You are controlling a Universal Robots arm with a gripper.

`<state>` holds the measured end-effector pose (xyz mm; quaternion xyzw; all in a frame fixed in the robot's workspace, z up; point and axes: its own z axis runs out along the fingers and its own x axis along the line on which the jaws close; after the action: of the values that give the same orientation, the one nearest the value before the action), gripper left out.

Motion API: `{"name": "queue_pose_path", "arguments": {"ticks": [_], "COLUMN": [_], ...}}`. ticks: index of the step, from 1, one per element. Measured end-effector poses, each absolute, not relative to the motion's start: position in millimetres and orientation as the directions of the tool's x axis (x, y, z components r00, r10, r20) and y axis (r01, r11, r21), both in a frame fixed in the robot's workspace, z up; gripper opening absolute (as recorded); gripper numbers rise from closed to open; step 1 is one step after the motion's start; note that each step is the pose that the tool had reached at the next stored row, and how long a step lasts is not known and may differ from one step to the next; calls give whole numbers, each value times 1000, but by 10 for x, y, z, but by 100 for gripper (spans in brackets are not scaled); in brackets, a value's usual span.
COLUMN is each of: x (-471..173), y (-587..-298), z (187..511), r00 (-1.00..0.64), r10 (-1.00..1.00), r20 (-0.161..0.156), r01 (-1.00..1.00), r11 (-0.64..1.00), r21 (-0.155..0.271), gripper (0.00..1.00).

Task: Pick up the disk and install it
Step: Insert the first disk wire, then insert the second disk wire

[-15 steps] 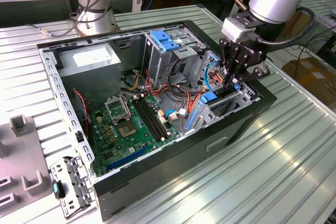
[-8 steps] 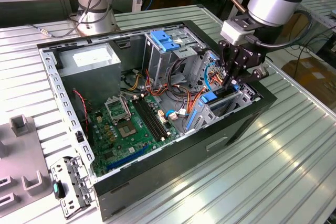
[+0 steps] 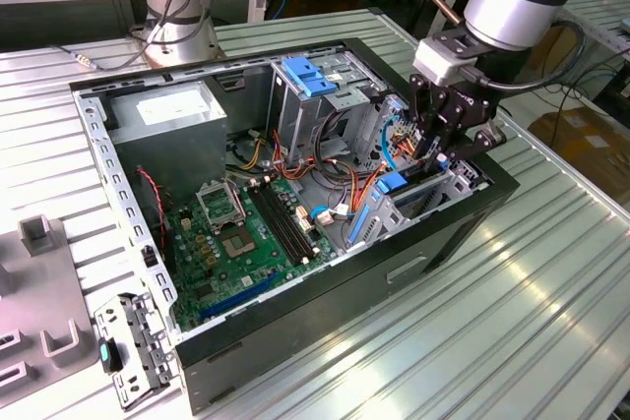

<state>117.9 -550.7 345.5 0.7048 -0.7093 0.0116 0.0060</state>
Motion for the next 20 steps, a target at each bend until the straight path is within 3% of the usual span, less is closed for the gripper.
{"name": "queue_pose_path", "arguments": {"ticks": [5,6,7,20], "x": [1179,1179,1179,1179], "y": [-5507,-5507,-5508,-5508], "z": [3511,3511,3511,3514], "r00": [-7,-7,-7,-7], "r10": [-1000,-1000,-1000,-1000], "r20": [25,25,25,25], "r01": [-1000,-1000,-1000,-1000], "r11": [6,6,6,6], "r21": [-8,-8,-8,-8], "gripper": [29,16,11,11]}}
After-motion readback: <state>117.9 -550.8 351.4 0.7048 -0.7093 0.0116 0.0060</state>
